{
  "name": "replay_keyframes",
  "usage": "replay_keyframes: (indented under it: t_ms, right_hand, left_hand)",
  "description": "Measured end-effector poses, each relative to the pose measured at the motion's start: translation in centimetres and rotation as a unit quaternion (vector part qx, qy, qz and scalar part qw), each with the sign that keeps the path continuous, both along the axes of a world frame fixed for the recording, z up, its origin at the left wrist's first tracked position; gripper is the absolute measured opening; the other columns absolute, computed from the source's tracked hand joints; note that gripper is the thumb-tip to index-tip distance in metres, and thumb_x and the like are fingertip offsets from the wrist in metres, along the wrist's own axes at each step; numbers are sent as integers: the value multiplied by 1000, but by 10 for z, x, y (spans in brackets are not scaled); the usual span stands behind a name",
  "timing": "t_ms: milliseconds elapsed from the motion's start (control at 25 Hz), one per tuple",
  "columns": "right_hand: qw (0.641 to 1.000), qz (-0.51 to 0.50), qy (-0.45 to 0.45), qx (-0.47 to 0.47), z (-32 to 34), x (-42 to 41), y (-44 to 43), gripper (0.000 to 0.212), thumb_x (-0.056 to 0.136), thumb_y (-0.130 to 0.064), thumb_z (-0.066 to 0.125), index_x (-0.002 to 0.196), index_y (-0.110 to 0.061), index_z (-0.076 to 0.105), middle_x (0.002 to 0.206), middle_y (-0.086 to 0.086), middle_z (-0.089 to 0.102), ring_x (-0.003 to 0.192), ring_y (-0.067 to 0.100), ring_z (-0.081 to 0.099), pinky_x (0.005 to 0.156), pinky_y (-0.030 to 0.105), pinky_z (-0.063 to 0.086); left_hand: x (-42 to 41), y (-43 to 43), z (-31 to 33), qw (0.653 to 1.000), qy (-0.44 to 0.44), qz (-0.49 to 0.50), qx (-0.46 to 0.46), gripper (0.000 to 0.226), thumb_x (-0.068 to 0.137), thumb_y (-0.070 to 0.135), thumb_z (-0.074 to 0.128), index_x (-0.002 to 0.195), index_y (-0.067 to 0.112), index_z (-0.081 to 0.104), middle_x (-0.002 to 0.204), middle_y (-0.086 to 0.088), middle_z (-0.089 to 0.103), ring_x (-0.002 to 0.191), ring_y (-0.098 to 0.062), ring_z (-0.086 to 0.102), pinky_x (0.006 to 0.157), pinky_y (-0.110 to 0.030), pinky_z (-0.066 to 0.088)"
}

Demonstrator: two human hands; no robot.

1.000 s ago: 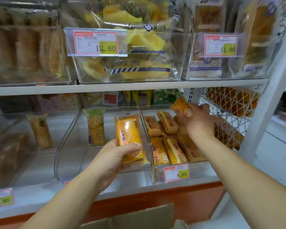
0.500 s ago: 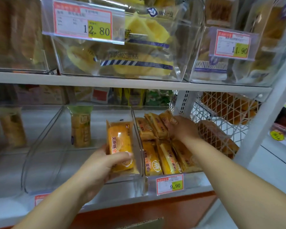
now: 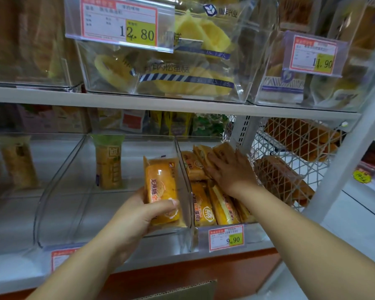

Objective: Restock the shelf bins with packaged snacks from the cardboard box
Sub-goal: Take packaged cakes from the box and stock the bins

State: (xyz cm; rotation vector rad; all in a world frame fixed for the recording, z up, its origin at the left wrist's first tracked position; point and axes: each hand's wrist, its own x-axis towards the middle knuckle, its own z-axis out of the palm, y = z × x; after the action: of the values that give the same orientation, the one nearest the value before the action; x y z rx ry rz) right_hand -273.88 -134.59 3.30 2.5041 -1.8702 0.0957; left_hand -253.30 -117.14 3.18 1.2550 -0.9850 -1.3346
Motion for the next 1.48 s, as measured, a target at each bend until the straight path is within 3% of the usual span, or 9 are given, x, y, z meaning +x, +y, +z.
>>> replay_keyframes:
  t_ms: [120, 240, 360, 440, 600, 800, 1000, 1120, 1480]
  right_hand:
    - [996, 14, -94, 0, 6, -1, 11, 55, 98, -60, 23, 151, -45, 18, 163, -3, -2, 149, 29, -10, 120, 44, -5]
    - [944, 51, -321, -56, 14, -4, 57, 44, 99, -49, 39, 140, -35, 47, 147, -7, 44, 138, 15, 33, 115, 37, 27]
    - [836, 52, -513, 186, 27, 8, 115, 41, 93, -53, 48, 128, -34, 57, 115, -16, 66, 102, 3, 62, 92, 27, 50]
    - [798, 66, -538, 264, 29, 10, 132, 33, 95, -47, 49, 123, -33, 59, 107, -10, 72, 95, 8, 68, 84, 28, 54]
    - [765, 48, -606, 213, 31, -5, 126, 33, 94, -34, 57, 126, -26, 59, 101, -5, 74, 70, -1, 66, 65, 19, 48]
    - [848, -29, -516, 119, 20, -17, 112, 38, 93, -35, 60, 130, -31, 50, 98, -8, 70, 82, 4, 69, 69, 18, 52]
    - [925, 23, -361, 120, 6, -6, 104, 47, 95, -42, 55, 139, -29, 48, 131, -9, 57, 119, 10, 55, 102, 30, 44]
    - [947, 53, -312, 53, 3, 6, 105, 44, 99, -38, 47, 141, -24, 46, 136, -2, 53, 127, 16, 47, 103, 29, 37]
    - [964, 49, -260, 5, -10, 8, 102, 43, 102, -37, 38, 140, -18, 45, 129, 10, 53, 124, 27, 47, 102, 37, 38]
  left_hand:
    - [-1, 3, 4, 1000, 3, -2, -5, 61, 62, 17, 85, 117, 15, 60, 99, -10, 76, 90, -23, 74, 75, -31, 56]
    - [-11, 5, 15, 1000, 19, -3, -23, 43, 73, 24, 71, 114, 15, 62, 92, -4, 77, 79, -16, 75, 59, -20, 55]
    - [-36, -1, 23, 999, 6, 6, -32, 40, 89, 47, 58, 115, 17, 64, 94, -1, 77, 80, -12, 74, 66, -24, 58]
    - [-53, -7, 30, 998, -59, 9, -31, 58, 89, 70, 44, 116, 22, 64, 103, -1, 75, 93, -16, 73, 87, -36, 56]
    - [-61, -13, 36, 979, -188, 60, -61, 52, 99, 59, 30, 117, 23, 62, 120, -1, 62, 100, -8, 61, 80, -23, 45]
    - [-49, -14, 2, 928, -350, 41, -124, 55, 98, 41, 50, 149, 33, 31, 142, 12, 39, 132, -8, 41, 110, -31, 36]
    - [-50, -15, -8, 915, -370, 32, -159, 54, 99, 37, 51, 147, 43, 28, 104, 43, 34, 111, 8, 41, 89, -18, 34]
    - [-50, -16, -8, 917, -362, 36, -162, 53, 98, 37, 52, 146, 45, 30, 100, 49, 30, 106, 14, 36, 88, -14, 31]
    - [-44, 0, -5, 917, -348, 44, -189, 57, 97, 29, 57, 148, 33, 34, 132, 19, 45, 125, 1, 44, 98, -20, 38]
